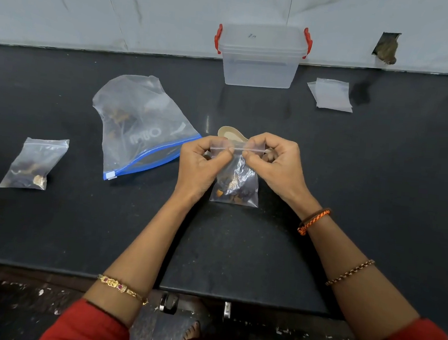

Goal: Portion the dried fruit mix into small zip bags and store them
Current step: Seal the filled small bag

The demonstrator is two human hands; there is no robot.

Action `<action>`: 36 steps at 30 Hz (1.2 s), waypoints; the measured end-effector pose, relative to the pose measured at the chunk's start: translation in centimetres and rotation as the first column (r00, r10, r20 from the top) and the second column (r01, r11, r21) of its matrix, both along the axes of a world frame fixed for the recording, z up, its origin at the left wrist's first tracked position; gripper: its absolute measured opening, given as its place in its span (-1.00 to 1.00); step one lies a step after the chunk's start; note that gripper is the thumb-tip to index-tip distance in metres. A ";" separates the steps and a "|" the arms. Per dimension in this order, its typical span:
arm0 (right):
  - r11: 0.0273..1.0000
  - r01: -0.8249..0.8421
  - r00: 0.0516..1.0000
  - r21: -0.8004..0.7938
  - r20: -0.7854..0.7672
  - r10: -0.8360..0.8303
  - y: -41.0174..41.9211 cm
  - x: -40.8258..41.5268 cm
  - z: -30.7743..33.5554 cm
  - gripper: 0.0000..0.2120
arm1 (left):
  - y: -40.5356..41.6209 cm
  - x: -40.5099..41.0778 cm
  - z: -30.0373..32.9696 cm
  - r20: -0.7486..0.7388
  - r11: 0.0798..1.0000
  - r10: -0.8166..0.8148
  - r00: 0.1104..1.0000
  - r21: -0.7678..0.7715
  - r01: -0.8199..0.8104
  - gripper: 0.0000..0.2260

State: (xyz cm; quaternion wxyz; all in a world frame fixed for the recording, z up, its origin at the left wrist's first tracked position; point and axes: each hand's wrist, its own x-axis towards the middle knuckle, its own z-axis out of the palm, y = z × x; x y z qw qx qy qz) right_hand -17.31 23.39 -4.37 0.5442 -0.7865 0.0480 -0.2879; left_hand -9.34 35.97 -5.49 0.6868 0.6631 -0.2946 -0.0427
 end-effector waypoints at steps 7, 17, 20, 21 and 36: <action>1.000 0.014 0.999 0.006 0.032 -0.014 0.0 0.1 0.0 -0.91 | 0.1 -0.3 0.3 0.013 0.999 -0.027 1.000 -0.041 0.028 -0.94; 1.000 0.019 0.999 0.015 0.031 -0.020 -0.2 0.2 -0.4 -0.89 | 0.3 -0.3 0.4 0.034 1.000 -0.028 0.999 -0.006 0.028 -0.85; 0.999 0.038 0.999 -0.014 0.035 -0.038 -0.2 0.4 -0.5 -0.93 | 0.3 -0.3 0.4 0.045 1.000 -0.027 0.999 0.017 0.026 -0.83; 0.998 0.052 0.998 -0.020 0.044 -0.051 -0.1 0.5 -0.6 -0.92 | 0.2 -0.3 0.4 0.045 0.999 -0.032 0.998 0.024 0.031 -0.83; 1.000 0.001 1.000 -0.030 -0.005 -0.002 -1.7 0.3 -0.3 -0.88 | 0.2 0.3 0.3 -0.032 0.996 0.086 0.996 0.001 -0.086 -0.85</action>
